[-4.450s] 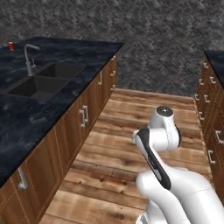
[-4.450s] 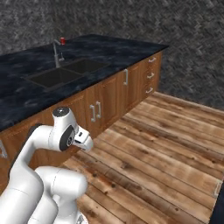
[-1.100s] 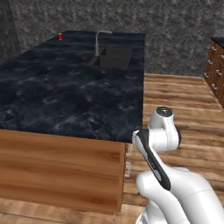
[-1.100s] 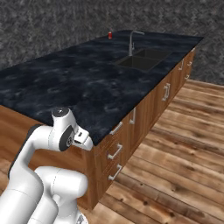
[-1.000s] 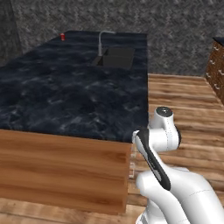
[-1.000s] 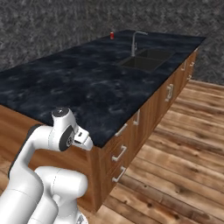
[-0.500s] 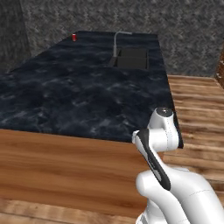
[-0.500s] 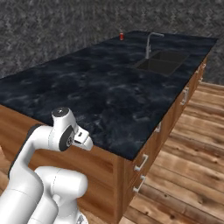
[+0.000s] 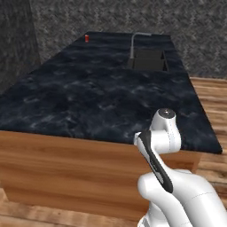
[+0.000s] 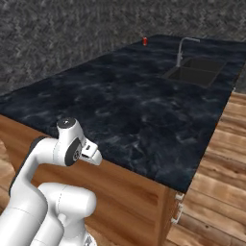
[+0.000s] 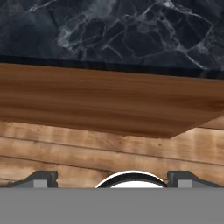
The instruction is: Four empty soda cans are scattered around the kitchen. Gather all the cans and cluster them next to the stove for recycling.
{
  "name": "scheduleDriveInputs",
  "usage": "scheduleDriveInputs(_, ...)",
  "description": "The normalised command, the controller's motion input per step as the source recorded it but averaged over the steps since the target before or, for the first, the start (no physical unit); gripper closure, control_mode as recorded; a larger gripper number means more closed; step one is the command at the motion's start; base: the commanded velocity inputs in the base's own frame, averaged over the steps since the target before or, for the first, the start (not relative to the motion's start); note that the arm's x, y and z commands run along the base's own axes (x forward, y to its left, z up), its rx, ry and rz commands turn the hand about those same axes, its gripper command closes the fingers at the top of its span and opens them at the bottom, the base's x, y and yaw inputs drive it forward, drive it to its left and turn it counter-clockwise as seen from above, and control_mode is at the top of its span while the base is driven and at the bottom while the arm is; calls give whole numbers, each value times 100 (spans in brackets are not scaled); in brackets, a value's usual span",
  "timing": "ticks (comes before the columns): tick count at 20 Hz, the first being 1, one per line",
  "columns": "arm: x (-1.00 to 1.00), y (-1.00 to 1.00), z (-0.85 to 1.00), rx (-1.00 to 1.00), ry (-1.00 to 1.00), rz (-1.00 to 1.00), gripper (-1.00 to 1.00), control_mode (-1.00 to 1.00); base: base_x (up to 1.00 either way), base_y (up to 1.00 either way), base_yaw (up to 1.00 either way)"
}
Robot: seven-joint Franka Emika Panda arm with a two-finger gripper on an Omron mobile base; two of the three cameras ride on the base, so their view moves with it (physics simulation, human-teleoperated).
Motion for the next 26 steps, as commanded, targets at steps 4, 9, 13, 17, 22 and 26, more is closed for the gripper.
scheduleDriveInputs(4, 0, 0, 0, 0, 0, 0, -100, 100, 0, 73, -2)
scheduleDriveInputs(9, 0, 0, 0, 0, 0, 0, -100, 100, 0, 73, -2)
scheduleDriveInputs(13, 0, 0, 0, 0, 0, 0, -100, 100, 0, 72, -3)
scheduleDriveInputs(17, 0, 0, 0, 0, 0, 0, -100, 100, 0, 73, -3)
scheduleDriveInputs(22, 0, 0, 0, 0, 0, 0, -100, 100, 3, 72, -4)
scheduleDriveInputs(26, 0, 0, 0, 0, 0, 0, -100, 100, 3, 72, -5)
